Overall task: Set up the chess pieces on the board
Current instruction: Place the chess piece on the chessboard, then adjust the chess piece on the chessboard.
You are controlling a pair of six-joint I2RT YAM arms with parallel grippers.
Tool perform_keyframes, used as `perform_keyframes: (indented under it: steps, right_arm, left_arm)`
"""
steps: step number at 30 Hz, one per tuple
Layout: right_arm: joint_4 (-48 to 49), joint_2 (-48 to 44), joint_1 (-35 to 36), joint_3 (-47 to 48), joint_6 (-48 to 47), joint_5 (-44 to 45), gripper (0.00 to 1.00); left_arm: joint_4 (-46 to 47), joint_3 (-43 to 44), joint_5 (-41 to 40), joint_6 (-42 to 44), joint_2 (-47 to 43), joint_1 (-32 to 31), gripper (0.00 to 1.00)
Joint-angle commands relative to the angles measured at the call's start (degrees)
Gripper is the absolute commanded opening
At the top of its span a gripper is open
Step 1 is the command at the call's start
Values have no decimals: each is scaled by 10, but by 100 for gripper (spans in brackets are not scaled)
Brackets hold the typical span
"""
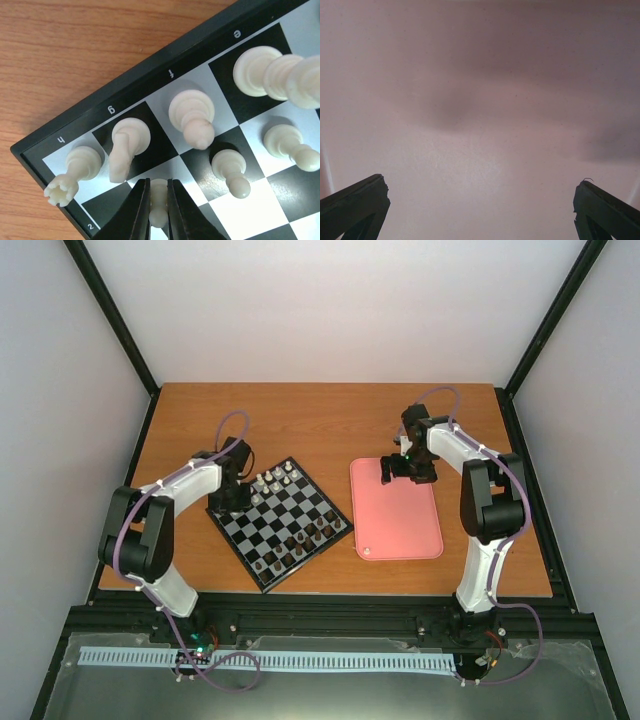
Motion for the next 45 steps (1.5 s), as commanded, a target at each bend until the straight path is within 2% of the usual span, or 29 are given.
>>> perform_keyframes:
  steps: [1, 15, 28, 38, 45]
  right_arm:
    - [-1, 3, 6, 1, -3, 7, 100]
    - [-5, -6, 8, -4, -7, 10, 100]
    - [-1, -8, 9, -8, -5, 4, 100]
    - [-8, -15, 11, -7, -5, 9, 100]
    - [-16, -23, 11, -9, -11, 17, 100]
  left_arm:
    - [-9, -16, 13, 7, -8, 7, 11]
    - [-9, -7, 13, 7, -17, 7, 24]
    - [-81, 23, 22, 10, -94, 6, 35]
    - [-43, -20, 62, -21, -109, 7, 34]
    - [-18, -52, 63, -29, -98, 7, 34]
